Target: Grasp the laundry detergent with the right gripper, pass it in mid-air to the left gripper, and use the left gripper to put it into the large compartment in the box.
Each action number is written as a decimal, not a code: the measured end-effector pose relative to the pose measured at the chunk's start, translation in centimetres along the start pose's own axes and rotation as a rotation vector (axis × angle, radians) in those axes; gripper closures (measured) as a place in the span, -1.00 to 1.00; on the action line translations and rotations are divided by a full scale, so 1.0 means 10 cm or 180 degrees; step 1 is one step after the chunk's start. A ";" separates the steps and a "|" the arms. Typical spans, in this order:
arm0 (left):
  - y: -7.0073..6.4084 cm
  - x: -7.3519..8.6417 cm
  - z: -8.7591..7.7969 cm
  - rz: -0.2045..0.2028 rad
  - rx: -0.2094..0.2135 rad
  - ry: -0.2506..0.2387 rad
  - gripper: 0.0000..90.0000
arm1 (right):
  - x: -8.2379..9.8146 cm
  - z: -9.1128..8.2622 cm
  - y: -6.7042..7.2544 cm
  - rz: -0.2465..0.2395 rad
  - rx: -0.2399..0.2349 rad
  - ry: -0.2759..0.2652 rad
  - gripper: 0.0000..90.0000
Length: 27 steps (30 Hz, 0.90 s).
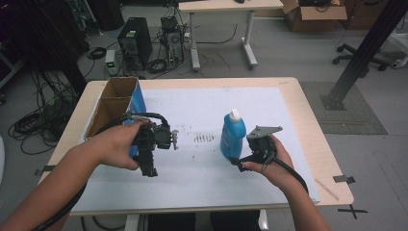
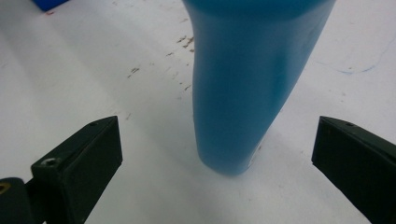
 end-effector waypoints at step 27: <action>-0.06 0.00 -0.02 0.0035 -0.0019 -0.0038 -1.00 | 0.05 0.39 0.10 0.0672 0.0835 -0.0645 -0.98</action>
Point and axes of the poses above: each handheld gripper's, and its own axes: z roughly forward along the jaws, x roughly out of its underside, y roughly to its left, the point moved 1 cm from there along z, roughly forward along the jaws, and after that the axes turned 4 degrees about x, right-handed, at the moved point
